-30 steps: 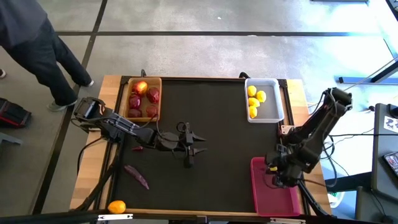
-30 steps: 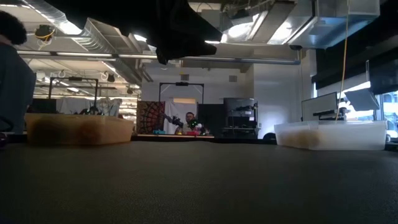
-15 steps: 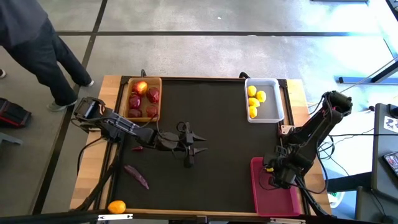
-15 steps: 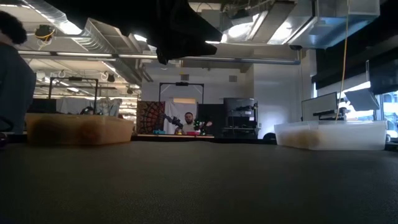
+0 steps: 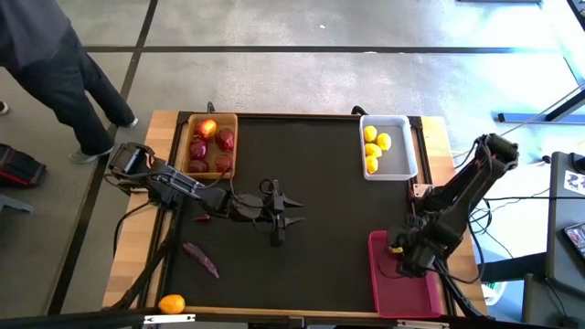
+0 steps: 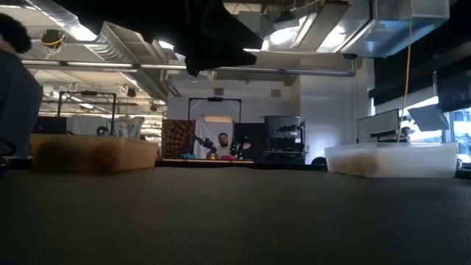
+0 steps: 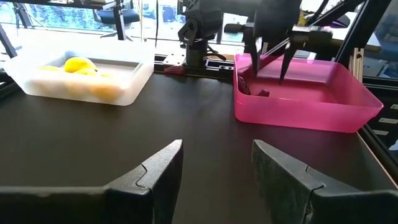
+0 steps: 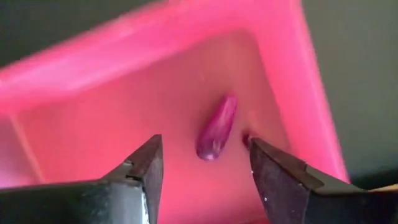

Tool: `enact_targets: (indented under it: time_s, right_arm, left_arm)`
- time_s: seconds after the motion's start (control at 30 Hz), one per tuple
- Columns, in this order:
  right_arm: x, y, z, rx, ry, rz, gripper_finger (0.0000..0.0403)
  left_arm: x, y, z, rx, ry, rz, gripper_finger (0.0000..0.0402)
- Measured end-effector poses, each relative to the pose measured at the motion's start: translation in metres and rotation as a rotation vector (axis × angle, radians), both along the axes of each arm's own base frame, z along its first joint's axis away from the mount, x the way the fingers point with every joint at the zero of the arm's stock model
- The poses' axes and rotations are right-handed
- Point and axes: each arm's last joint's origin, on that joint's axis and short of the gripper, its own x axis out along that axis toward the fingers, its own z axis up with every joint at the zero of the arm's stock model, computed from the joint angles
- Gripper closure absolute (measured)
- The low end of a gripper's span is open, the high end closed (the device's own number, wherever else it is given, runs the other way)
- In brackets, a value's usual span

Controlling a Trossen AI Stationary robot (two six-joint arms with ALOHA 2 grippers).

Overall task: Sort produce into baskets
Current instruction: Put the eggplant into the red bin

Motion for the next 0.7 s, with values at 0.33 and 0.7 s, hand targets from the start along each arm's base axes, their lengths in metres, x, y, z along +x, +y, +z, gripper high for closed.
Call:
enact_targets:
  time_s: [0.33, 0.7]
  right_arm:
    - [0.028, -0.038, 0.046, -0.189, 0.019, -0.129, 0.0205]
    - [0.049, -0.109, 0.046, -0.292, 0.217, -0.243, 0.0205]
  left_arm:
    - [0.0, 0.0, 0.0, 0.002, 0.001, -0.001, 0.0215]
    - [-0.001, 0.0, -0.004, 0.014, 0.042, -0.001, 0.0215]
